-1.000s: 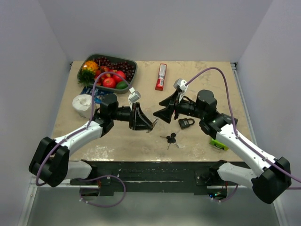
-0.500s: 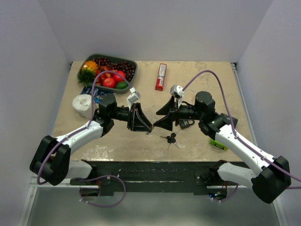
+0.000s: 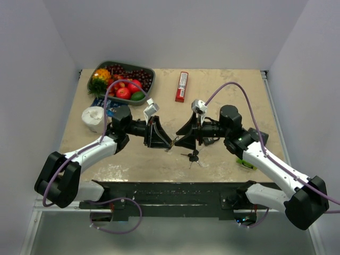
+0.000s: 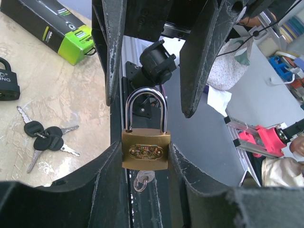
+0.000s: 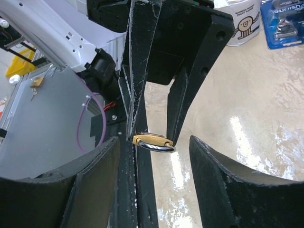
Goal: Unlock with the key
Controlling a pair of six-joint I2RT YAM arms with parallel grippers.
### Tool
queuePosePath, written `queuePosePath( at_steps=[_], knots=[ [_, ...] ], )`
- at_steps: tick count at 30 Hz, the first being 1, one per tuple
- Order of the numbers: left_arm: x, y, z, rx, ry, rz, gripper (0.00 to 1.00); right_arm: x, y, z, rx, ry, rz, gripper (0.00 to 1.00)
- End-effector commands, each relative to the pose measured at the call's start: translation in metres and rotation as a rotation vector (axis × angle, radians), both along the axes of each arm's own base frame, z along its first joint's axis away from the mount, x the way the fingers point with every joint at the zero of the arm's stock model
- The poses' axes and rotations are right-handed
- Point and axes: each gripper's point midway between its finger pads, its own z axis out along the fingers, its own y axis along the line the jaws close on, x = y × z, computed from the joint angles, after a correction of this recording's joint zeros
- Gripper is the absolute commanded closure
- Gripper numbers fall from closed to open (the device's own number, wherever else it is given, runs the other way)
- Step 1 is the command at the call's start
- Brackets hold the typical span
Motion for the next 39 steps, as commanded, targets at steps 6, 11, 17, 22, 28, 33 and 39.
queuePosePath(
  at_steps=[6,11,17,22,28,33,39],
  knots=[
    [0.003,0.002,0.006,-0.025,-0.042,0.003,1.00,-0.011,-0.001,0.012,0.038,-0.033,0.043,0.54],
    [0.013,0.003,0.003,-0.019,-0.039,0.055,1.00,-0.009,-0.002,0.008,0.031,-0.025,0.022,0.67],
    [0.022,0.002,-0.007,0.029,-0.038,0.102,1.00,-0.004,-0.003,0.002,0.013,-0.008,-0.018,0.78],
    [0.033,0.002,-0.012,0.063,-0.068,0.157,1.00,-0.002,-0.002,0.002,0.019,0.002,-0.026,0.87],
    [0.049,0.006,-0.018,0.124,-0.113,0.258,1.00,0.004,-0.001,0.001,0.021,0.026,-0.055,1.00],
    [0.061,0.012,-0.019,0.165,-0.151,0.350,1.00,0.016,0.000,-0.007,-0.001,0.063,-0.112,1.00],
    [0.088,0.029,-0.018,0.242,-0.239,0.564,1.00,0.041,0.002,-0.026,-0.048,0.134,-0.241,1.00]
  ],
)
